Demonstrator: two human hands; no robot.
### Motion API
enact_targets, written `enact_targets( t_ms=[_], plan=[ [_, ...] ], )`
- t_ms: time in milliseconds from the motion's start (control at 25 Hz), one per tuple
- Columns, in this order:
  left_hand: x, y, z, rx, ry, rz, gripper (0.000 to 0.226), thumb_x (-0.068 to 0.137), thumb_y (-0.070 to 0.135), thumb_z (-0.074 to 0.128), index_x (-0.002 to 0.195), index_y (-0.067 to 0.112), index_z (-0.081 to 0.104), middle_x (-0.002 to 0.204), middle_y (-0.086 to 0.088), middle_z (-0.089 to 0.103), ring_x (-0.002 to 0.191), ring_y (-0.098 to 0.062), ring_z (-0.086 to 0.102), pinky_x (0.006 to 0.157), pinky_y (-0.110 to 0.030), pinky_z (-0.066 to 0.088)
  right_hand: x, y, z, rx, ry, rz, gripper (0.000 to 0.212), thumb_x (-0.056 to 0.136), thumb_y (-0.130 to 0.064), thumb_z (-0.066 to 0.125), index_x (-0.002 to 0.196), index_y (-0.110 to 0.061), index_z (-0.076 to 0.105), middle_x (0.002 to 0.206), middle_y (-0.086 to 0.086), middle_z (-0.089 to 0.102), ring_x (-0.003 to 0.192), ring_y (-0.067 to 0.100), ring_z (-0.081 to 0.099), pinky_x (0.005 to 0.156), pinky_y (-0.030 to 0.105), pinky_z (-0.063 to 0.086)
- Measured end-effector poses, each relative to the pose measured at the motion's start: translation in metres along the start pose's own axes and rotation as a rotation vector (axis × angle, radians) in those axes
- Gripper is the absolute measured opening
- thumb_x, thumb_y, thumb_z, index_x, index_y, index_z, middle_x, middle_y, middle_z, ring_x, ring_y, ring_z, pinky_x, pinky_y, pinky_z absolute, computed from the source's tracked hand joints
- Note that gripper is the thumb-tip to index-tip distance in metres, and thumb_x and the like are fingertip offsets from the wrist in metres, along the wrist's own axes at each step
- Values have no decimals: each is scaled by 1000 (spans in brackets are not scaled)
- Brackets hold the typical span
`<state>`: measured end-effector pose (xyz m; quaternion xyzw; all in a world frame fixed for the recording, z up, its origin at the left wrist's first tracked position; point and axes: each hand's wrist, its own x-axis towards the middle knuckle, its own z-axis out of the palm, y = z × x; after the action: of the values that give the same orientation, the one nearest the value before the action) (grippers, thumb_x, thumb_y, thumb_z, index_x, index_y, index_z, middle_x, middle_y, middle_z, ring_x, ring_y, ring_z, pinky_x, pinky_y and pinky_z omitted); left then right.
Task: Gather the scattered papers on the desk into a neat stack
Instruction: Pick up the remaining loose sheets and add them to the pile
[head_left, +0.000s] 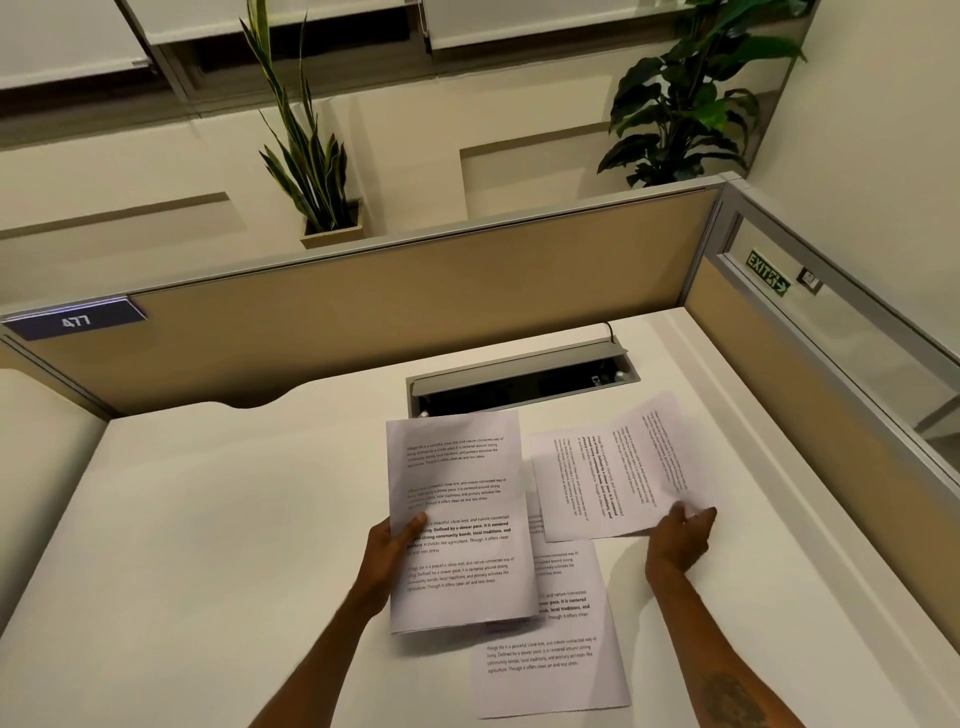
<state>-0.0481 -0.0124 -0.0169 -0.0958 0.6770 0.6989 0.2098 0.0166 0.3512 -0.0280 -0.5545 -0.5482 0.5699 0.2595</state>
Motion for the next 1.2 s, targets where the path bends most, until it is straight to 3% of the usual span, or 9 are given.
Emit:
enact_targets(
  t_ms=[160, 280, 360, 680, 800, 920, 1040, 1080, 1200],
  plan=[
    [-7, 3, -13, 9, 44, 28, 22, 97, 21, 66, 109, 4, 71, 103, -18, 80, 88, -35, 79, 70, -39, 64, 1, -1, 0, 160, -34, -10, 25, 105, -13, 45, 126, 0, 51, 130, 26, 59, 110, 38, 63, 96, 50, 55],
    [-11, 8, -29, 2, 114, 51, 20, 98, 20, 65, 109, 4, 70, 100, -14, 81, 85, -32, 80, 67, -37, 64, 4, -12, 3, 151, -17, -53, 13, 103, -16, 50, 100, -4, 53, 104, 19, 59, 92, 25, 57, 84, 39, 51],
    [-15, 10, -40, -9, 153, 68, 17, 98, 18, 64, 108, 5, 70, 98, -12, 82, 82, -30, 80, 66, -37, 65, 3, -17, 5, 145, -61, -74, 14, 102, -19, 52, 92, -8, 51, 96, 13, 55, 87, 23, 52, 78, 39, 47],
    [-31, 8, -59, -3, 103, 41, 26, 96, 21, 68, 113, 1, 68, 104, -17, 80, 94, -38, 78, 80, -46, 65, -55, -19, 27, 89, -619, -102, 11, 101, -18, 57, 104, -10, 64, 98, 7, 68, 85, 19, 63, 69, 32, 56],
    [-38, 8, -54, -3, 32, 32, 29, 96, 22, 67, 116, 0, 67, 104, -17, 80, 92, -37, 78, 79, -45, 65, -89, -14, 42, -11, -791, -129, 13, 100, -16, 58, 107, -10, 67, 100, 5, 73, 88, 21, 68, 76, 37, 58],
    [-45, 8, -59, 14, -38, 56, 30, 98, 22, 65, 118, -1, 66, 104, -14, 80, 94, -40, 77, 84, -48, 64, -121, -7, 56, -119, -863, -201, 17, 101, -17, 57, 110, -6, 67, 105, 9, 73, 90, 21, 68, 76, 37, 58],
    [-54, 10, -69, 34, -81, 93, 43, 84, 34, 69, 112, 2, 67, 98, -9, 79, 90, -28, 78, 86, -45, 64, -149, -1, 69, -137, -868, -208, 24, 101, -20, 57, 116, -5, 67, 106, 10, 74, 88, 23, 68, 69, 31, 56],
    [-57, 11, -74, 38, -87, 100, 42, 84, 33, 67, 112, 1, 67, 99, -12, 78, 91, -29, 77, 88, -47, 62, -158, 1, 73, -116, -878, -170, 25, 100, -20, 57, 118, -5, 66, 109, 11, 74, 92, 28, 69, 71, 35, 58],
    [-62, 11, -85, 31, -91, 79, 28, 99, 25, 58, 114, 3, 67, 101, -14, 78, 95, -35, 73, 83, -45, 64, -183, 3, 84, -65, -879, -49, 35, 99, -16, 60, 132, -5, 60, 126, 16, 69, 109, 35, 67, 94, 48, 55]
  ],
)
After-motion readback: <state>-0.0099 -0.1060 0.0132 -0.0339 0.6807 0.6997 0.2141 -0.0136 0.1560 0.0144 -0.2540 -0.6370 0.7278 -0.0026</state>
